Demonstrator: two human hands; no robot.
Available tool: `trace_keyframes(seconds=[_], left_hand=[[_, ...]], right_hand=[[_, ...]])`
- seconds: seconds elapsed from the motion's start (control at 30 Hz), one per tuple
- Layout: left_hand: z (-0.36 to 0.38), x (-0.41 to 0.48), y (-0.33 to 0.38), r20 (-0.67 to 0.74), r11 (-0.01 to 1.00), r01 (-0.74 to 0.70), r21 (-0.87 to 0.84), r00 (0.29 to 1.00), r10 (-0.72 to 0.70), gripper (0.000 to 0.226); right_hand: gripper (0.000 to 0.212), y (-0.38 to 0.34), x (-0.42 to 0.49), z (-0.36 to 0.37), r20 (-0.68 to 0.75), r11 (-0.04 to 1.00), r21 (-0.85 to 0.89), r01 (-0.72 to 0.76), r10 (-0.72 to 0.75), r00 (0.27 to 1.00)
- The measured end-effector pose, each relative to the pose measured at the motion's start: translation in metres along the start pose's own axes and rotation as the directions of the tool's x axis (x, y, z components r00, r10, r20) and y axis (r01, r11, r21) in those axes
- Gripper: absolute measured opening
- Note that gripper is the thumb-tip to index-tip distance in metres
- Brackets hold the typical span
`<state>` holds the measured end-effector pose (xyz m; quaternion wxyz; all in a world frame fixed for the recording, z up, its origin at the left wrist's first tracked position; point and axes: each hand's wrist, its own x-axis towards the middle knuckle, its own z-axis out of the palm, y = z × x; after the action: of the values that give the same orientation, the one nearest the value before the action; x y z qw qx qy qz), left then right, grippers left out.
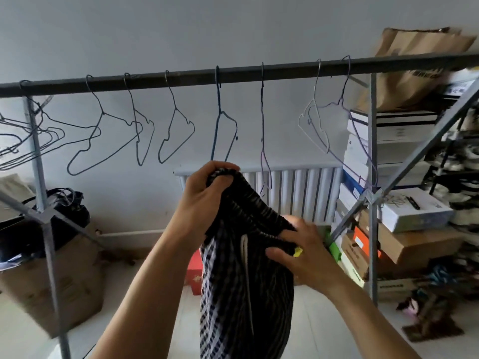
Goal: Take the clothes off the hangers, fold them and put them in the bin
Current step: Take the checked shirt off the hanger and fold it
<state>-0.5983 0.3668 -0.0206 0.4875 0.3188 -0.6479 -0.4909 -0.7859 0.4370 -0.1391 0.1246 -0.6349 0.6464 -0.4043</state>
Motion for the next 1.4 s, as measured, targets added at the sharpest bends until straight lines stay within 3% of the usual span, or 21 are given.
trace_keyframes(seconds=[0.07,0.13,0.23,0.33,0.47,0.57,0.7,0.8,0.9,1.0,1.07,1.3,1.4], left_hand=[[-0.019,-0.001,-0.002,0.016,1.000,0.026,-0.009,1.000,-0.026,0.018],[-0.043,-0.001,-0.006,0.053,0.997,0.054,0.058,0.997,-0.057,0.012],[-0.069,-0.001,-0.009,0.184,0.975,0.073,0.209,0.976,-0.112,0.030],[-0.084,0.001,-0.007,0.291,0.927,0.005,0.375,0.949,-0.123,0.048],[-0.096,0.004,-0.005,0.310,0.886,-0.058,0.459,0.946,-0.098,0.021],[-0.101,0.003,-0.009,0.261,0.936,-0.010,0.351,0.961,-0.088,0.018],[-0.094,0.001,-0.018,0.143,0.966,0.110,0.234,0.979,-0.146,0.024],[-0.074,-0.003,-0.025,-0.054,0.964,0.185,0.192,0.983,-0.177,0.013],[-0.054,-0.006,-0.035,-0.212,0.962,0.174,0.208,0.969,-0.130,0.014],[-0.038,-0.007,-0.041,-0.352,0.940,0.165,0.298,0.934,-0.052,0.020],[-0.027,-0.009,-0.042,-0.412,0.938,0.154,0.310,0.911,-0.014,0.020],[-0.003,-0.026,-0.041,-0.414,0.984,0.059,0.168,0.910,0.016,0.018],[0.004,-0.032,-0.039,-0.301,0.997,0.002,0.077,0.954,0.021,0.019]], right_hand=[[0.010,-0.005,0.004,-0.013,0.057,0.960,0.260,-0.103,0.091,0.994],[0.015,-0.015,0.010,-0.029,0.061,0.914,0.390,-0.111,0.095,0.994],[0.029,-0.031,0.020,-0.048,0.038,0.895,0.439,-0.085,0.076,0.996],[0.031,-0.046,0.028,-0.057,0.002,0.895,0.443,-0.059,0.065,0.998],[0.031,-0.061,0.033,-0.064,-0.082,0.875,0.483,0.023,0.019,0.996],[0.027,-0.067,0.037,-0.066,-0.069,0.833,0.552,0.032,0.007,0.998],[0.037,-0.067,0.041,-0.061,0.021,0.916,0.390,-0.093,0.092,0.996],[0.018,-0.068,0.044,-0.051,-0.074,0.920,0.376,-0.115,0.153,0.985],[0.020,-0.069,0.048,-0.031,-0.229,0.915,0.380,-0.138,0.238,0.944],[0.053,-0.080,0.047,-0.011,-0.311,0.905,0.380,-0.192,0.320,0.895],[0.061,-0.087,0.044,-0.002,-0.338,0.901,0.390,-0.189,0.331,0.881],[0.060,-0.104,0.035,0.018,-0.327,0.867,0.493,-0.078,0.267,0.906],[0.024,-0.110,0.033,0.022,-0.303,0.863,0.504,-0.018,0.196,0.933]])
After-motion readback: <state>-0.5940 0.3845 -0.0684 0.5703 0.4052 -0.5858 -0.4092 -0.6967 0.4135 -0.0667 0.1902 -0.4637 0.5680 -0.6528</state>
